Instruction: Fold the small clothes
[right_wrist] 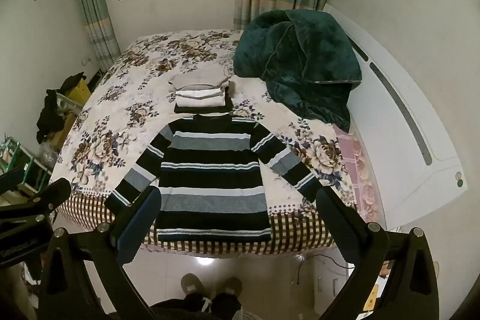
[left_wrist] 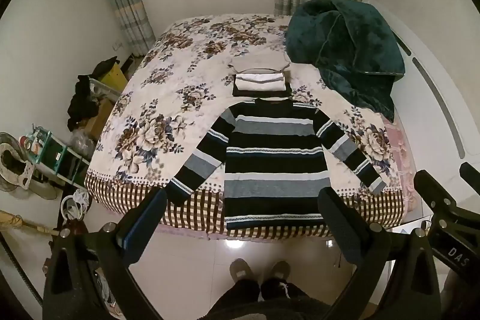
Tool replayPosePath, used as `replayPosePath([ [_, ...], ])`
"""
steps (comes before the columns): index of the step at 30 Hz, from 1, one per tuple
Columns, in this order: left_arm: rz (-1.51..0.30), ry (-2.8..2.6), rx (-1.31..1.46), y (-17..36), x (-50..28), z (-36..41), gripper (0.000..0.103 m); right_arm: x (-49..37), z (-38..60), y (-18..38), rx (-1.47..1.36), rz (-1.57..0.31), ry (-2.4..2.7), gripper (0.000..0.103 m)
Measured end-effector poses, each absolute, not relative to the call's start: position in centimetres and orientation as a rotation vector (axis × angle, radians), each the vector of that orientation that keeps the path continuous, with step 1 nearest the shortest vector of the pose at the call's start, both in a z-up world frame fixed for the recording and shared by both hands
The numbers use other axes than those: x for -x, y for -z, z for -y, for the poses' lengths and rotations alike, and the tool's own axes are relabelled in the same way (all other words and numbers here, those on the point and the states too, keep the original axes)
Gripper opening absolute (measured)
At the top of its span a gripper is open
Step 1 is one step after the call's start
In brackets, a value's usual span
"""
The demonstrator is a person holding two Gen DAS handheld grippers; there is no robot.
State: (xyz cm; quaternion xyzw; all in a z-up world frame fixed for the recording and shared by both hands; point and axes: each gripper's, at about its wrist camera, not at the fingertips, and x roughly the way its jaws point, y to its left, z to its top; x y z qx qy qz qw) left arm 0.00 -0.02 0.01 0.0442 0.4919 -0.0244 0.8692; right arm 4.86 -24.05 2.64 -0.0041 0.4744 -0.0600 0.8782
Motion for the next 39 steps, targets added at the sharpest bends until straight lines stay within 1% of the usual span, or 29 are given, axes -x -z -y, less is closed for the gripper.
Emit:
replayPosePath([
  [39, -1.02, 0.057, -0.076, -0.29, -0.38, -0.17, 0.103, -4.97, 23.99, -3.01, 0.02, -0.985, 0.128, 0.103],
])
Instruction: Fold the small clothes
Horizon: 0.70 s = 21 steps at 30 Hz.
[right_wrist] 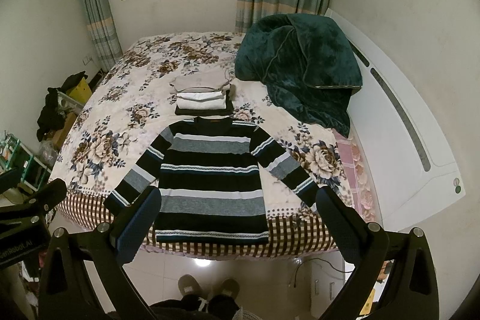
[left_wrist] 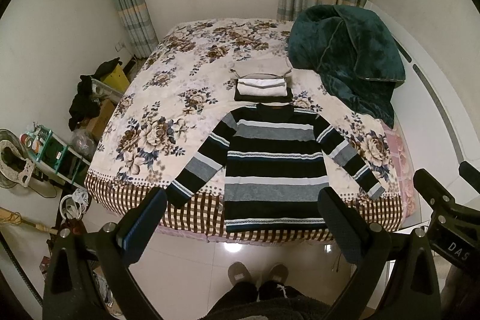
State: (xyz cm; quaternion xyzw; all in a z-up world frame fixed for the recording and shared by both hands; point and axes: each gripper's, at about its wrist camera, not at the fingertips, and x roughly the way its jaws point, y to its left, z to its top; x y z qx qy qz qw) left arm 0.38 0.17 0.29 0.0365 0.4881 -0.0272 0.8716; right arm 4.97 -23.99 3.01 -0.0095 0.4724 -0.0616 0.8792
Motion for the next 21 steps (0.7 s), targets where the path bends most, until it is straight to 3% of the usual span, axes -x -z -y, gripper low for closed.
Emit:
replayPosePath([
  [21, -1.007, 0.055, -0.075, -2.7, -2.3, 0.7, 0.103, -4.7, 23.9, -3.4, 0.023, -0.977, 0.129, 0.103],
])
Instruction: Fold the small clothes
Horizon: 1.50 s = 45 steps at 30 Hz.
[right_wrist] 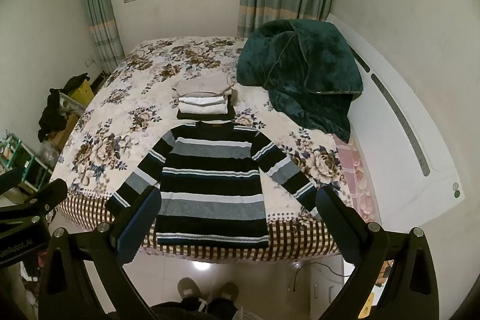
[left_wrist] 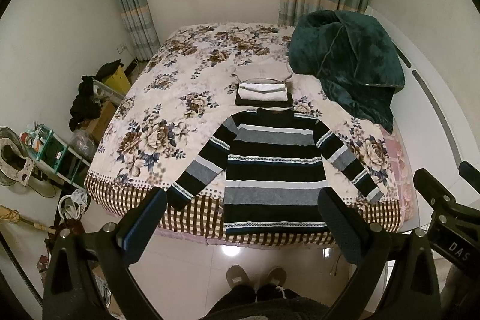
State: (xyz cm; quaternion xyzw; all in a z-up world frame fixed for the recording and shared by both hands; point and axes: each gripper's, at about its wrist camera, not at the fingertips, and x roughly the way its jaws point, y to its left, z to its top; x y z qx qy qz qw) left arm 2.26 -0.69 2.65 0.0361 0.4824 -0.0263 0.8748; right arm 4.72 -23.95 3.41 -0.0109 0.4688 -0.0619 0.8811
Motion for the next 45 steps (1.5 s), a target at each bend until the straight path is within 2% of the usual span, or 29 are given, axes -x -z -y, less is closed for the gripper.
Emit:
replayPosePath([
  [10, -1.0, 0.05, -0.067, -4.9, -3.1, 0.8, 0.103, -5.0, 23.8, -4.5, 0.022, -0.969, 0.123, 0.103],
  [38, -0.99, 0.069, -0.063, -5.0, -3.2, 0.0, 0.103, -6.2, 22.2, -6.7, 0.013, -0.961, 0.145, 0.103],
  [42, -0.962, 0.048, -0.089, -1.9, -5.4, -0.5, 0.103, -7.5, 23.9, -4.6, -0.046, -0.984, 0.199, 0.103],
  [45, -0.963, 0.03, -0.142, 2.5, -9.2, 0.8, 0.103, -8.9, 29.1, 1.5, -0.161, -1.044, 0.322, 0.103],
])
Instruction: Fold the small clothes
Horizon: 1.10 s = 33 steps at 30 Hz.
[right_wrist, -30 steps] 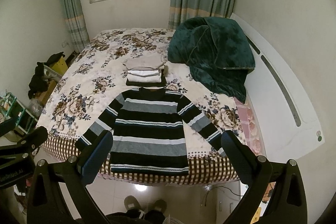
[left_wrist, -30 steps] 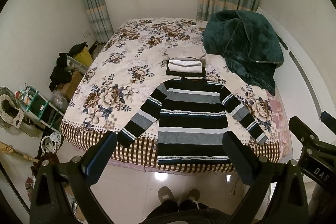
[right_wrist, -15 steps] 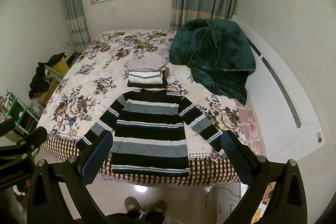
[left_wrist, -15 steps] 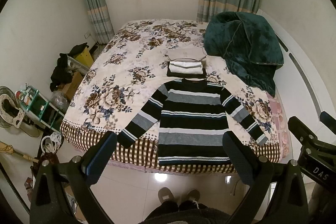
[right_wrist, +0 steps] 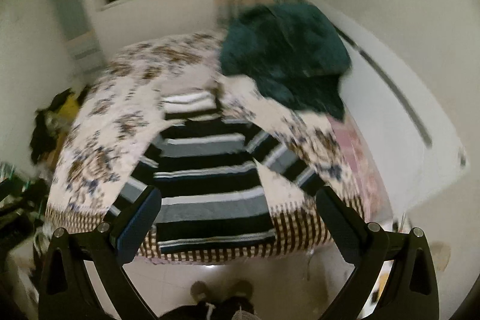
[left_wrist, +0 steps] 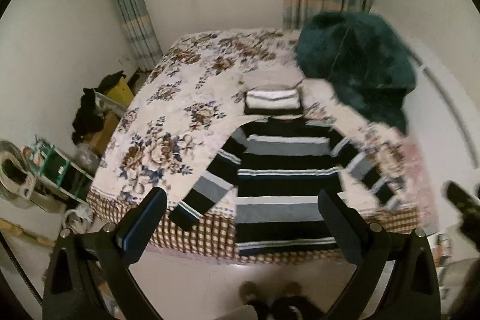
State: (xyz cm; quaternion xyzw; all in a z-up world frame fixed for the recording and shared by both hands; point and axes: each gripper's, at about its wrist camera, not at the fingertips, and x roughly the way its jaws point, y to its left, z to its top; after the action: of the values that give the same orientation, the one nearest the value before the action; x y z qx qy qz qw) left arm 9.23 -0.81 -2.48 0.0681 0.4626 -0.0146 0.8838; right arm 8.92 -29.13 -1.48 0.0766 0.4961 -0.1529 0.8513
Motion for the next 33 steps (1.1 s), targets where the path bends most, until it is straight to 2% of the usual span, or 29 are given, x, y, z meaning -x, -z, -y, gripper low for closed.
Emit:
replayPosePath([
  [6, -1.098, 0.011, -0.237, 16.1, -18.3, 6.0, 0.103, -9.1, 44.1, 19.0, -0.499, -1.191, 0.613, 0.103],
  [11, -1.232, -0.036, -0.324, 28.8, -23.7, 10.8, 0.103, -7.9, 56.9, 36.3, -0.826, -1.273, 0.832, 0.103],
  [15, -1.344, -0.075, -0.338, 38.4, -28.0, 13.6, 0.103, -6.3, 65.0, 48.8, -1.127, -1.212, 0.979, 0.103],
  [21, -1.482, -0.12, -0.344, 50.2, -32.4, 14.9, 0.103, -7.4, 70.7, 60.4, -1.36, -1.025, 1.077, 0.103],
  [23, -1.509, -0.14, -0.347, 53.2, -33.6, 14.6, 0.103, -8.2, 71.7, 62.7, -1.366, -0.985, 1.105, 0.099],
  [26, -1.523, -0.155, -0.342, 55.6, -35.1, 13.5, 0.103, -10.3, 71.9, 63.6, -1.28, -0.982, 1.166, 0.073],
  [28, -1.517, -0.157, -0.335, 56.4, -36.0, 12.6, 0.103, -12.6, 71.1, 62.7, -1.17, -0.995, 1.185, 0.031],
  [29, -1.513, -0.157, -0.332, 56.6, -36.3, 12.0, 0.103, -13.7, 70.6, 62.1, -1.117, -1.0, 1.182, 0.017],
  [30, -1.509, -0.156, -0.33, 56.7, -36.5, 11.5, 0.103, -15.4, 69.7, 61.1, -1.043, -1.007, 1.161, 0.01],
  [33, -1.485, -0.163, -0.317, 55.8, -37.1, 9.4, 0.103, -20.8, 66.6, 58.0, -0.888, -1.032, 1.087, 0.009],
])
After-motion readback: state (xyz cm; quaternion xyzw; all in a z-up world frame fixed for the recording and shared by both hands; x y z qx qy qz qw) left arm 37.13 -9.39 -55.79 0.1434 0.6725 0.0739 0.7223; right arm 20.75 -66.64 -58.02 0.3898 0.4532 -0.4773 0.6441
